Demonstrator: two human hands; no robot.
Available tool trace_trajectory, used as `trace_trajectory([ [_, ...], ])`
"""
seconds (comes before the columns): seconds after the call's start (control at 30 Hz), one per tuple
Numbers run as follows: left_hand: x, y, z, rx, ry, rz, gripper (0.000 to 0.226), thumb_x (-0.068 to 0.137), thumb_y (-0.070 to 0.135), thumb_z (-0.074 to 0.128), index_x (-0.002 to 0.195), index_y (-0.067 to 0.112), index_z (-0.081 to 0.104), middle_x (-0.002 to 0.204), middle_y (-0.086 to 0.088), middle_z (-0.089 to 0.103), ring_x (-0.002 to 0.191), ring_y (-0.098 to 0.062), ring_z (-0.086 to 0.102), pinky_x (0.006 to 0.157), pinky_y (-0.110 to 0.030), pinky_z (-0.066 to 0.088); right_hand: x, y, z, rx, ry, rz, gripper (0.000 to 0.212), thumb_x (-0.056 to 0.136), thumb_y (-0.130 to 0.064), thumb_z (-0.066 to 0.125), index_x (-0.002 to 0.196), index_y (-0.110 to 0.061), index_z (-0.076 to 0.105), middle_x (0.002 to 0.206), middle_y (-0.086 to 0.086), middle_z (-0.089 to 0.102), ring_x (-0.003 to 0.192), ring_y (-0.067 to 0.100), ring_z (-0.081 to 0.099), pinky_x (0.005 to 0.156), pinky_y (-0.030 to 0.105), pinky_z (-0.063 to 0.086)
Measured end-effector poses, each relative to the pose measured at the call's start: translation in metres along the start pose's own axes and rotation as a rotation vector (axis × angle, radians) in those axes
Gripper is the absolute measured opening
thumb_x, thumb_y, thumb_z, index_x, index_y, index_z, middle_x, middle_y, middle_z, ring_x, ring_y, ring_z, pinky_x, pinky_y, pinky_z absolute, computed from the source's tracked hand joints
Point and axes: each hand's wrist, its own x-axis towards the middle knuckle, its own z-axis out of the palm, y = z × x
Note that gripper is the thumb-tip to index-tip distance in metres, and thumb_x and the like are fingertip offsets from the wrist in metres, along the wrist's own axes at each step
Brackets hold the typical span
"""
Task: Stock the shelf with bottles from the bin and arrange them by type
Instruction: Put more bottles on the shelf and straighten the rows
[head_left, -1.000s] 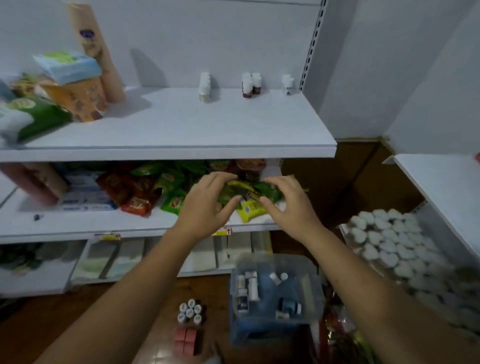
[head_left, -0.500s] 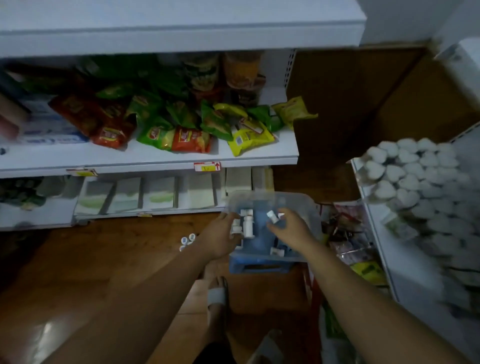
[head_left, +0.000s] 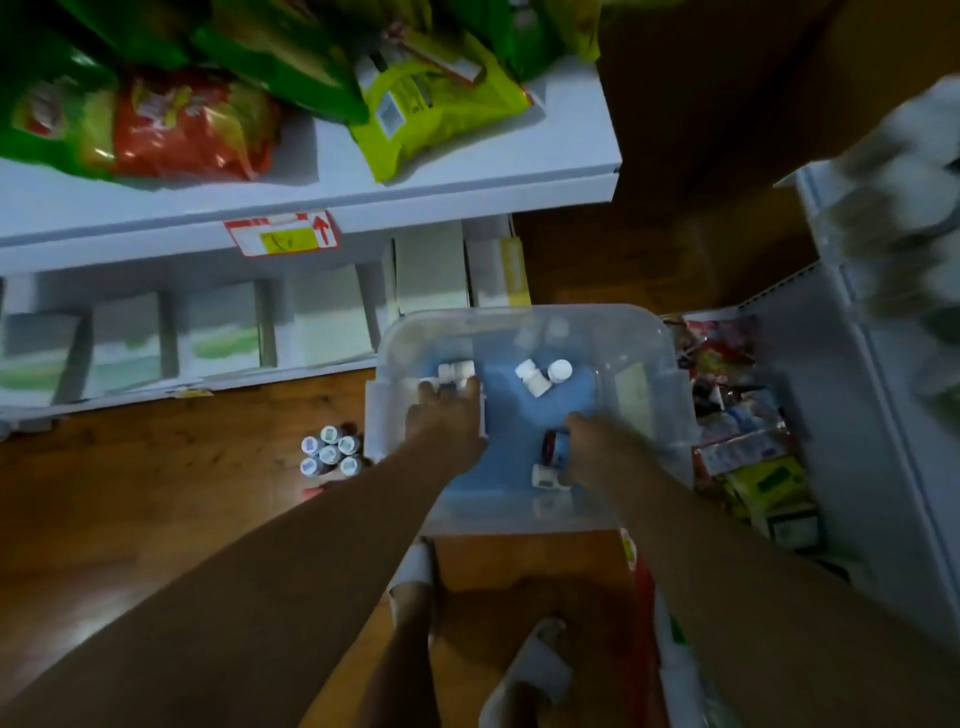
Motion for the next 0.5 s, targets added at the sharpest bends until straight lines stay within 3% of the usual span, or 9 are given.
trace_trajectory([
  [0.13, 0.007, 0.011, 0.008, 0.045, 0.105, 0.017, 0.092, 0.086, 0.067, 0.069, 0.155, 0.026, 0.024, 0.139, -0.014, 0.059, 0.132, -0.037, 0.047, 0.106, -0.049, 0.039, 0.015, 0.005, 0.020, -0.032, 0.048, -0.014, 0.049, 0.081, -0.028, 0.074, 0.125, -0.019, 0.056, 0.121, 0.009, 0.064, 0.115, 0.033, 0.062, 0.095, 0.043, 0.053],
  [0.23, -0.001, 0.016, 0.004, -0.074, 0.068, 0.025, 0.090, 0.083, 0.060, 0.075, 0.153, 0.031, 0.025, 0.140, -0.014, 0.057, 0.132, -0.038, 0.050, 0.108, -0.049, 0.041, 0.017, 0.009, 0.012, 0.124, 0.080, -0.003, 0.062, 0.071, -0.046, 0.076, 0.129, -0.030, 0.059, 0.119, 0.006, 0.066, 0.109, 0.031, 0.063, 0.092, 0.044, 0.055],
  [0.3, -0.014, 0.018, -0.009, -0.357, 0.034, 0.052, 0.091, 0.081, 0.047, 0.082, 0.152, 0.035, 0.026, 0.136, -0.013, 0.057, 0.126, -0.035, 0.057, 0.103, -0.046, 0.049, 0.001, 0.003, -0.008, 0.353, 0.133, -0.025, 0.061, 0.068, -0.045, 0.084, 0.124, -0.028, 0.066, 0.112, 0.004, 0.069, 0.100, 0.026, 0.066, 0.086, 0.041, 0.057],
  [0.4, -0.049, 0.017, -0.048, -0.936, 0.050, 0.174, 0.091, 0.080, 0.011, 0.087, 0.150, 0.032, 0.034, 0.130, -0.005, 0.058, 0.113, -0.026, 0.066, 0.090, -0.042, 0.059, -0.033, -0.009, -0.045, 0.759, 0.225, -0.072, 0.062, 0.067, -0.029, 0.095, 0.123, -0.019, 0.070, 0.110, 0.006, 0.072, 0.096, 0.020, 0.070, 0.084, 0.041, 0.061],
  [0.5, -0.103, 0.013, -0.106, -1.325, 0.071, 0.217, 0.099, 0.078, -0.009, 0.081, 0.152, 0.041, 0.038, 0.135, 0.002, 0.056, 0.109, -0.023, 0.069, 0.080, -0.041, 0.065, -0.088, -0.018, -0.098, 0.981, 0.342, -0.119, 0.065, 0.066, -0.022, 0.098, 0.123, -0.025, 0.066, 0.111, -0.005, 0.069, 0.097, 0.011, 0.070, 0.072, 0.018, 0.058],
])
